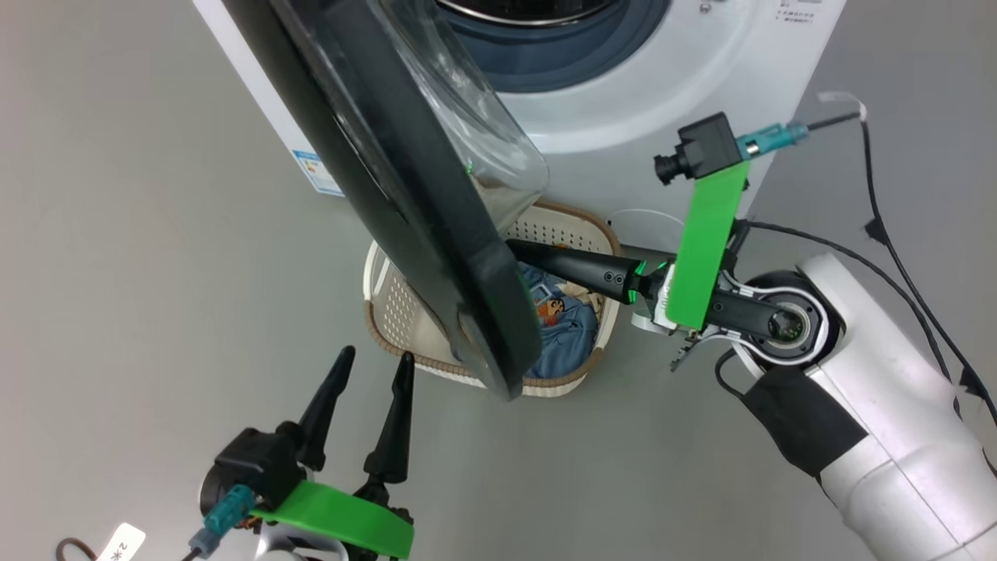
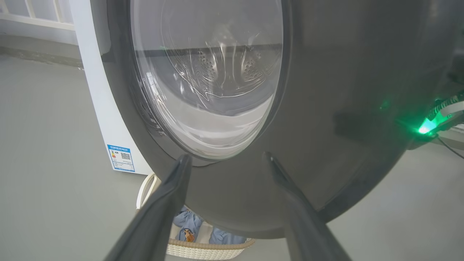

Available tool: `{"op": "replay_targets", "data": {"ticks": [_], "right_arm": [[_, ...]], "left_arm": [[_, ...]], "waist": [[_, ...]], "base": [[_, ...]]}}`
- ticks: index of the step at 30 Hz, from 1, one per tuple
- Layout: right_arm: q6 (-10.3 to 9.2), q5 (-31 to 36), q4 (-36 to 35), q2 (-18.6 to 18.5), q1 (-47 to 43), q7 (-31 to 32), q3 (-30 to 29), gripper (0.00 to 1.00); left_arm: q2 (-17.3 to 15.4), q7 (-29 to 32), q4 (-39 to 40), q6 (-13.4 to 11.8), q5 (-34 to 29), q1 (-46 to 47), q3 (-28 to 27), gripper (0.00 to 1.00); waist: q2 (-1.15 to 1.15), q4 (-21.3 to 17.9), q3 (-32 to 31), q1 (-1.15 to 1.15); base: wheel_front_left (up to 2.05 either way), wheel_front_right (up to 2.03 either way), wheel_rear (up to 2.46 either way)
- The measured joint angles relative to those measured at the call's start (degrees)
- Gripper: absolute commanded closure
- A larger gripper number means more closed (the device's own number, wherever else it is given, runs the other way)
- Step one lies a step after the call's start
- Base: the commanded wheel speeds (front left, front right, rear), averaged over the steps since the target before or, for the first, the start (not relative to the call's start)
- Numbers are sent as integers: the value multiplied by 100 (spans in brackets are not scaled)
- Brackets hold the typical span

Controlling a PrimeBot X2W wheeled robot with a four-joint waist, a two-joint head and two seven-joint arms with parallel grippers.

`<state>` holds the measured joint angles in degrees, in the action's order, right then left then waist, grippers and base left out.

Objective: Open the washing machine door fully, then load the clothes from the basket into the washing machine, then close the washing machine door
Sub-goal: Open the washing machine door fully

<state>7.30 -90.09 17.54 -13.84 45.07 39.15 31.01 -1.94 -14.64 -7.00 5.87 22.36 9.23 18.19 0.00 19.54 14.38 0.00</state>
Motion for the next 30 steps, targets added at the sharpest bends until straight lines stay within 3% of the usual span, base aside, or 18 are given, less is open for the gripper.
{"op": "replay_targets", "data": {"ticks": [3,4,30], "right_arm": [[0,78,11,-22,-126,-197,-51,42],[1,78,14,-34,-184,-250,-68,0],[1,253,25,-901,-1991,-1827,-337,0]], "left_arm": [[-1,0,-25,2,-66,-22,-20,0],[-2,0,-35,3,-94,-27,-33,0],[-23,0,-247,146,-474,-505,-826,0]], "waist": [[0,-22,-91,0],[0,-38,-119,0],[0,-1039,-823,0]], "base": [[0,0,0],[0,0,0],[0,0,0]]}}
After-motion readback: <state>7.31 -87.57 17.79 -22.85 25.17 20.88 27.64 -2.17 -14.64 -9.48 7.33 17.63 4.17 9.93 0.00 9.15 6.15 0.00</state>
